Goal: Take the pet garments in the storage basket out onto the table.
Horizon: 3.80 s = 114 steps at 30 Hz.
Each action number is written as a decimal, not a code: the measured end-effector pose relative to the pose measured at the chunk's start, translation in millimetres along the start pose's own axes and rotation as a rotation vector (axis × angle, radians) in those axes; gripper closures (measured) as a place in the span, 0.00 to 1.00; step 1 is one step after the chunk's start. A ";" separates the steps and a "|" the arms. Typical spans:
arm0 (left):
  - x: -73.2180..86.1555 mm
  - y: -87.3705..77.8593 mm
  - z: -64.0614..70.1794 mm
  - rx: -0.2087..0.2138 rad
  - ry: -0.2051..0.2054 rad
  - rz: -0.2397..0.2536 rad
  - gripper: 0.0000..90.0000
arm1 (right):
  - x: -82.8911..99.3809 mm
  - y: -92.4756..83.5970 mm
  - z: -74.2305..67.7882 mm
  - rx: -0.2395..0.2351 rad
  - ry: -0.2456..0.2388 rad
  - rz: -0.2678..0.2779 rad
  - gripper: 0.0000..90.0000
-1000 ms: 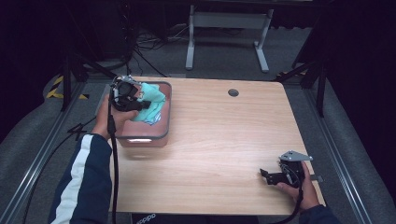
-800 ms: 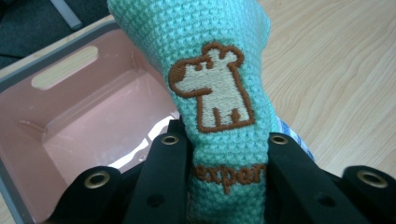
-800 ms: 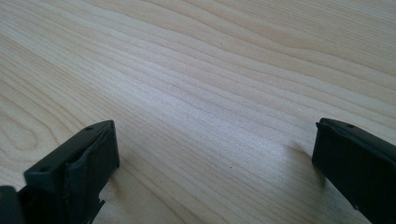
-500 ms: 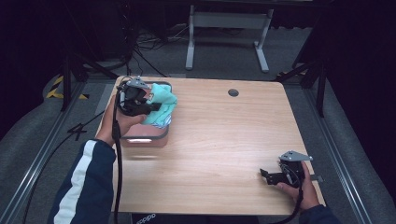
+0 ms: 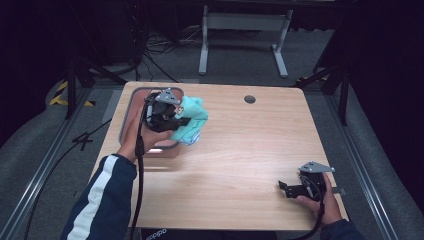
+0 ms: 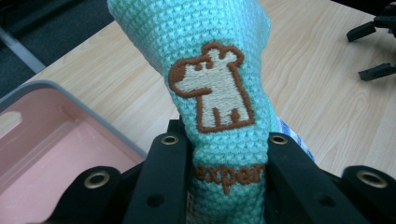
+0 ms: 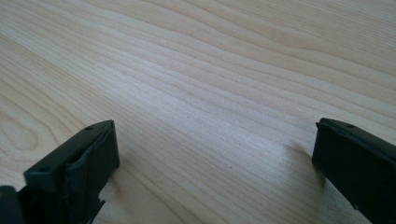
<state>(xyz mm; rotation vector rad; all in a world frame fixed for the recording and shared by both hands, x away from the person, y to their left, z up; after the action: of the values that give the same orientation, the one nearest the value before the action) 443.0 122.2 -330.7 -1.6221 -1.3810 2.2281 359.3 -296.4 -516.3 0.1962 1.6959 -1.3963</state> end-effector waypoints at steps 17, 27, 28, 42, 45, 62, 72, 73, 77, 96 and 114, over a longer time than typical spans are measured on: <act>-5.0 65.5 45.3 0.130 0.051 -0.044 0.87 | 0.0 0.0 0.1 0.001 -0.001 0.000 0.01; 5.6 107.5 61.7 0.189 0.035 -0.092 0.87 | 0.0 0.0 0.0 0.000 0.000 0.000 0.01; 7.8 113.2 61.6 0.187 0.036 -0.105 0.87 | 0.0 0.0 0.1 0.000 -0.001 0.000 0.01; 31.2 161.3 66.1 0.226 -0.054 -0.165 0.86 | 0.0 -0.1 -0.1 -0.001 0.002 -0.001 0.01; 34.6 166.8 67.3 0.222 -0.058 -0.177 0.86 | 0.0 -0.1 -0.1 0.000 0.001 -0.001 0.01; 44.7 180.5 68.9 0.181 -0.071 -0.217 0.67 | 0.0 0.0 0.0 0.000 0.000 0.000 0.01; 42.9 178.6 62.4 0.065 -0.106 -0.206 0.37 | 0.0 0.0 0.0 0.000 0.000 0.000 0.01; 42.7 177.2 61.6 0.062 -0.110 -0.208 0.33 | 0.0 0.0 0.0 0.000 -0.001 0.000 0.01; 40.8 174.7 60.8 0.042 -0.104 -0.193 0.27 | 0.0 -0.1 -0.1 -0.001 0.001 -0.001 0.01; 30.1 150.0 56.0 0.036 -0.008 -0.162 0.20 | 0.0 0.0 0.1 0.000 -0.001 0.000 0.01; 28.4 111.2 63.2 0.015 0.107 -0.187 0.21 | 0.0 -0.1 -0.2 0.000 0.002 -0.001 0.01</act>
<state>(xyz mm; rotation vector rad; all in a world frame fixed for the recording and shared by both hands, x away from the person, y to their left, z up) 428.3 31.4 -424.1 -1.5141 -1.4204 2.0139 359.2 -296.3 -516.2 0.1967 1.6976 -1.3965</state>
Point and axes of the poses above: each handheld gripper's, and its own axes: y roughly forward along the jaws, x roughly out of its underside, z roughly to its right, the point moved 4 cm from there along y, roughly forward along the jaws, and after that the axes turned 4 degrees about -y, right-handed, at the moved point
